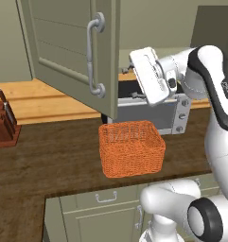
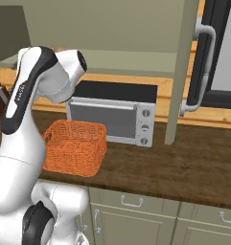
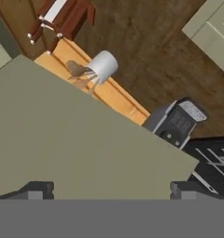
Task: Open the cabinet, pick up the bread from the cabinet and place it in the basket. Then move the basket to the dining counter.
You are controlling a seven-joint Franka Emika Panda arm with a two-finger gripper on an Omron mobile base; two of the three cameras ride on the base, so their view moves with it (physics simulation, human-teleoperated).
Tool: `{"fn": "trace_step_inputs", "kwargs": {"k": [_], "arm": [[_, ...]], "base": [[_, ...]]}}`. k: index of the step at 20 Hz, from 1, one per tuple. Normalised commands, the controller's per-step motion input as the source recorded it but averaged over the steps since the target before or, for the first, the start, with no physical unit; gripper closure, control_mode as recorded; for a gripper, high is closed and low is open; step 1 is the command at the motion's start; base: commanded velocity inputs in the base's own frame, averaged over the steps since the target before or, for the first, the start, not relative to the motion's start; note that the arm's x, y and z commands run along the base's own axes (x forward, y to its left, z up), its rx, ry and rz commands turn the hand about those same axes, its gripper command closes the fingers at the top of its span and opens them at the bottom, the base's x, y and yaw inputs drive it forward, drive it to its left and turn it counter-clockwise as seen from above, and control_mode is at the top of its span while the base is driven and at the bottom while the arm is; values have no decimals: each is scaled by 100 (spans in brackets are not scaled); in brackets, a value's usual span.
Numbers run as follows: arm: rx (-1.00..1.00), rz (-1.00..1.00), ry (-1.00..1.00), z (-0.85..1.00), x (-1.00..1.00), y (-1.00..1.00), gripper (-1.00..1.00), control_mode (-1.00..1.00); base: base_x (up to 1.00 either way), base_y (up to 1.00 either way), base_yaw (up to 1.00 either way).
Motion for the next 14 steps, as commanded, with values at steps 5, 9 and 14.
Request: {"fn": "trace_step_inputs", "kwargs": {"k": [5,9,14], "arm": [[0,11,-3,6,27,87,-100,-100],[-11,1,-2,0,0,100,-100,-100],[-17,0,-2,0,0,100,-100,-100]], "base": [[0,0,0],[0,0,0],[0,0,0]]}}
